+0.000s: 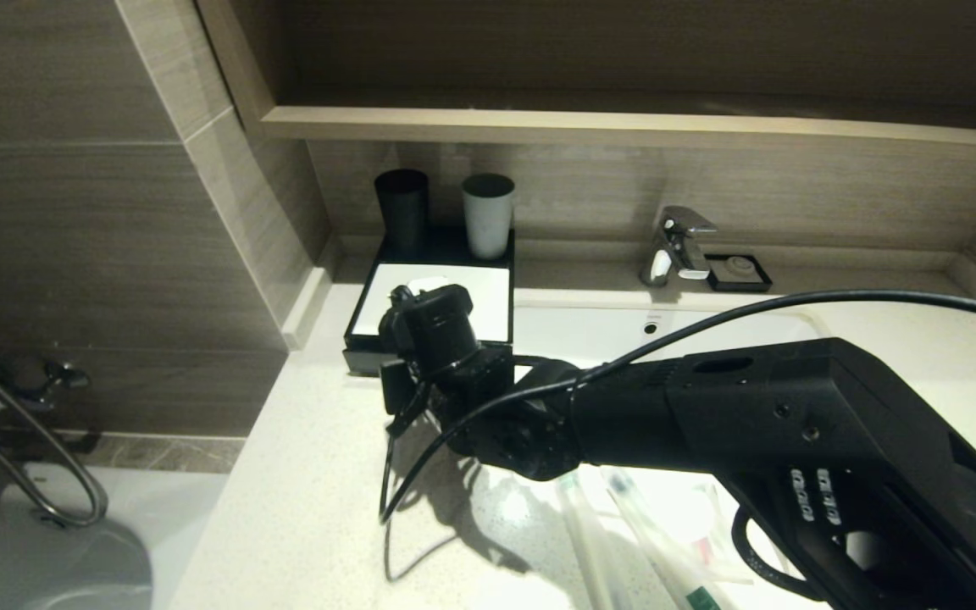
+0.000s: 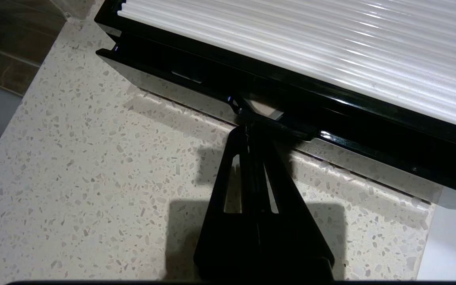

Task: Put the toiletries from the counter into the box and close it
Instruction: Open the drawer

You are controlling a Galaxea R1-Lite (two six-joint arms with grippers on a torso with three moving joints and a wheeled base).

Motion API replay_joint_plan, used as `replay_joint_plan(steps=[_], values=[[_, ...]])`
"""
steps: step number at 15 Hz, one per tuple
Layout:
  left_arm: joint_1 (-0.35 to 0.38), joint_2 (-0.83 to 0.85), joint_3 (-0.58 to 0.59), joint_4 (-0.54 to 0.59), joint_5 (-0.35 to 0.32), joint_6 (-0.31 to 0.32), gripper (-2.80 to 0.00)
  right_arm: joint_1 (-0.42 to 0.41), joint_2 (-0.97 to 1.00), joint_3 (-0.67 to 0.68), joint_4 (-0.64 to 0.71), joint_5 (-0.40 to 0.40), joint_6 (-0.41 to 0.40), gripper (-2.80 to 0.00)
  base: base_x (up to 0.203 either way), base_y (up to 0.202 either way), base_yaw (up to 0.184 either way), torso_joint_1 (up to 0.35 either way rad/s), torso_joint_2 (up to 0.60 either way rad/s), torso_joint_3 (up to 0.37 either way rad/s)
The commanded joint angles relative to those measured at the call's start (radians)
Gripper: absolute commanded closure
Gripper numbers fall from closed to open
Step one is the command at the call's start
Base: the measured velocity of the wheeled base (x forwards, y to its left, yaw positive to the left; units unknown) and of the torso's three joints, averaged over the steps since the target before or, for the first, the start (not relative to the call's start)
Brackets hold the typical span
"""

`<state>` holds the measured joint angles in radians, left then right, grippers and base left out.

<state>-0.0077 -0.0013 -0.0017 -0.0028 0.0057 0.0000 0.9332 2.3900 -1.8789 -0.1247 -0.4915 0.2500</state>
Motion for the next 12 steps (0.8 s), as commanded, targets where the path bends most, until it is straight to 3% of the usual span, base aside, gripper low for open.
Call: replay_joint_plan(steps=[1,12], values=[[0.0,0.0,0.0,0.0,0.0,0.0,0.0,0.001,0.003,0.001,-0.001,-0.002,0.002,0.0,0.0,0.0,0.0,0.0,0.0,0.0],[0.0,0.0,0.0,0.0,0.0,0.0,0.0,-0.001,0.015,-0.008,-0.001,-0.004,0.0,0.0,0.0,0.0,0.0,0.0,0.0,0.0]])
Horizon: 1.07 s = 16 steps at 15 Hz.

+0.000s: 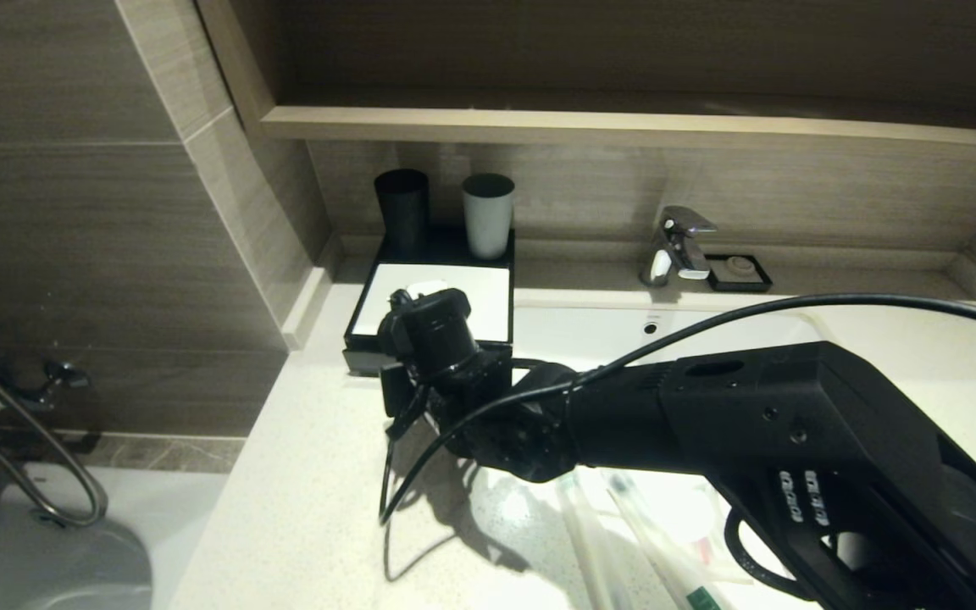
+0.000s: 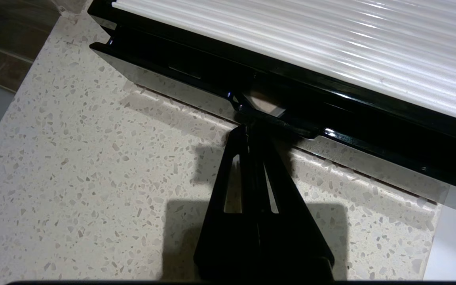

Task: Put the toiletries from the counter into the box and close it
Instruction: Open the drawer

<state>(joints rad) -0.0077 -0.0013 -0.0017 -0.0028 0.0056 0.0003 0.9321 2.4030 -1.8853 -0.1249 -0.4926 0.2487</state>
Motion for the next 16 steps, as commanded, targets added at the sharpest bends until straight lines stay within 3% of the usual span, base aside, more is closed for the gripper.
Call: replay_joint_plan(steps=[1,16], values=[[0.0,0.0,0.0,0.0,0.001,0.0,0.0,-0.001,0.002,-0.004,-0.001,-0.003,0.001,0.0,0.0,0.0,0.0,0.0,0.0,0.0],[0.0,0.0,0.0,0.0,0.0,0.0,0.0,-0.007,0.015,-0.036,-0.001,-0.02,-0.004,0.0,0.0,0.0,0.0,0.0,0.0,0.0]])
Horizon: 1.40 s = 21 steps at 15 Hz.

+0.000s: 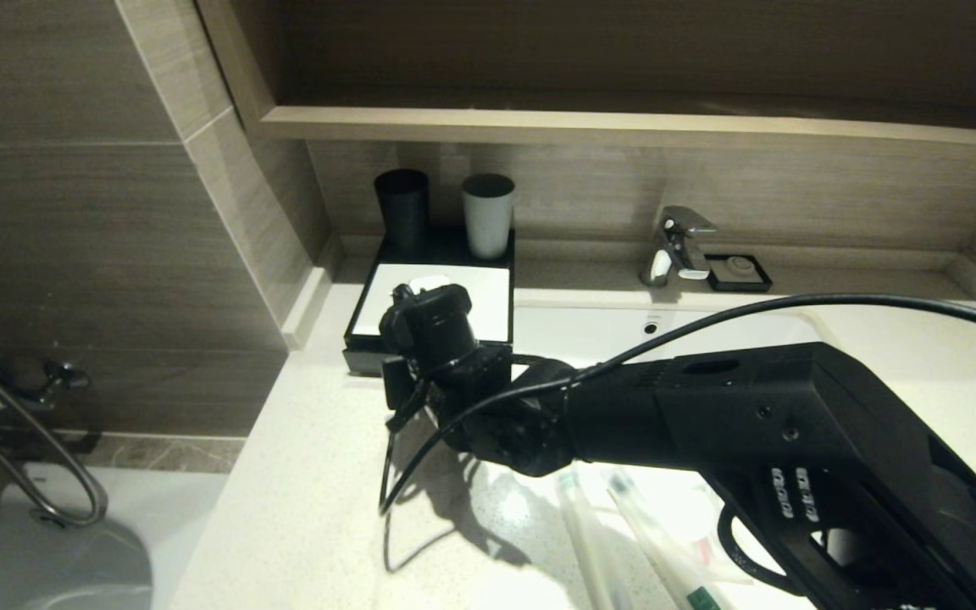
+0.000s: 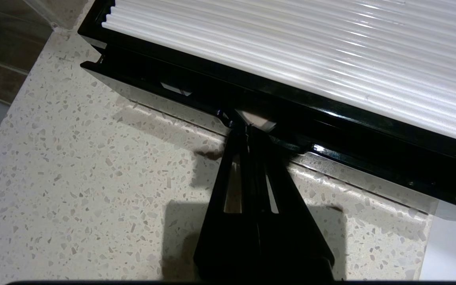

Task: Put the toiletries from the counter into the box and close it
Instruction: Open the drawer

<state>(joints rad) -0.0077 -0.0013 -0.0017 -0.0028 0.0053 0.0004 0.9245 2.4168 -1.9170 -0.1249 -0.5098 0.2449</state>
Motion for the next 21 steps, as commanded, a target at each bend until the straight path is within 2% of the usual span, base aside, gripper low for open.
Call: replay_joint_plan(steps=[1,10,13,21], values=[[0.0,0.0,0.0,0.0,0.0,0.0,0.0,0.001,0.002,-0.005,-0.001,-0.004,-0.004,0.0,0.0,0.0,0.0,0.0,0.0,0.0],[0.0,0.0,0.0,0.0,0.001,0.0,0.0,-0.001,0.015,-0.014,-0.004,-0.034,-0.036,0.0,0.0,0.0,0.0,0.0,0.0,0.0],[0.0,0.0,0.0,0.0,0.001,0.0,0.0,-0.003,0.026,-0.014,-0.041,-0.036,-0.058,0.0,0.0,0.0,0.0,0.0,0.0,0.0],[0.0,0.0,0.0,0.0,0.001,0.0,0.0,-0.007,0.033,-0.014,-0.056,-0.044,-0.065,0.0,0.0,0.0,0.0,0.0,0.0,0.0]])
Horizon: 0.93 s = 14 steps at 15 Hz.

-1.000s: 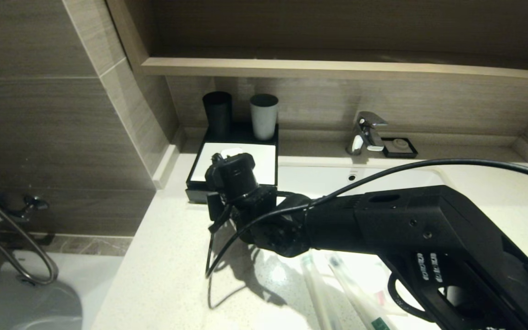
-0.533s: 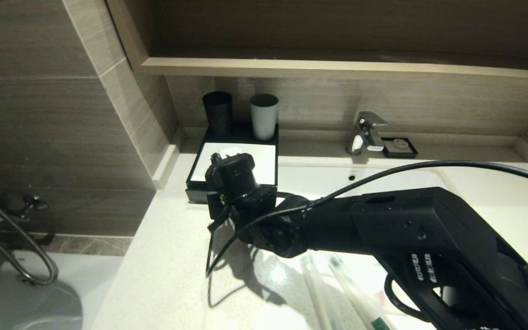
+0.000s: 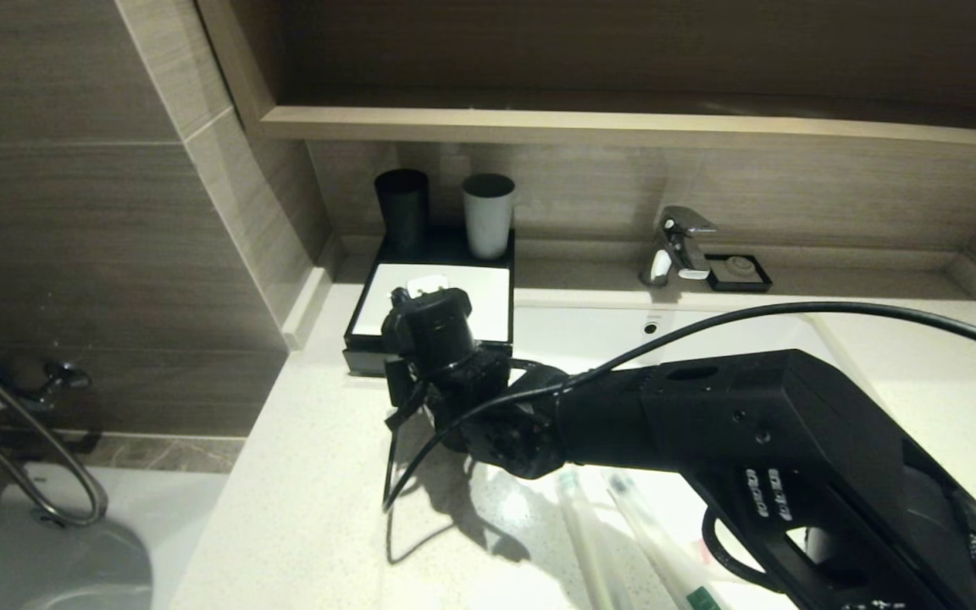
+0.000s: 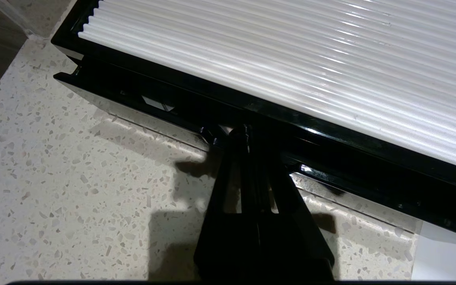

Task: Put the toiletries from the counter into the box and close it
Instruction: Open the drawer

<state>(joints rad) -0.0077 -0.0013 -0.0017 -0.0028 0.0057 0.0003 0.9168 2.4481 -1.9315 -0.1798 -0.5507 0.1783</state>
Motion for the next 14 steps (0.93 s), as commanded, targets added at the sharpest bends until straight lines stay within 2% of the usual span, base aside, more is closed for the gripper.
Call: replay_joint_plan(steps=[1,14], values=[[0.0,0.0,0.0,0.0,0.0,0.0,0.0,-0.001,0.002,0.0,-0.001,-0.003,0.001,0.0,0.0,0.0,0.0,0.0,0.0,0.0],[0.0,0.0,0.0,0.0,0.0,0.0,0.0,-0.014,0.012,-0.006,-0.01,-0.006,-0.014,0.0,0.0,0.0,0.0,0.0,0.0,0.0]])
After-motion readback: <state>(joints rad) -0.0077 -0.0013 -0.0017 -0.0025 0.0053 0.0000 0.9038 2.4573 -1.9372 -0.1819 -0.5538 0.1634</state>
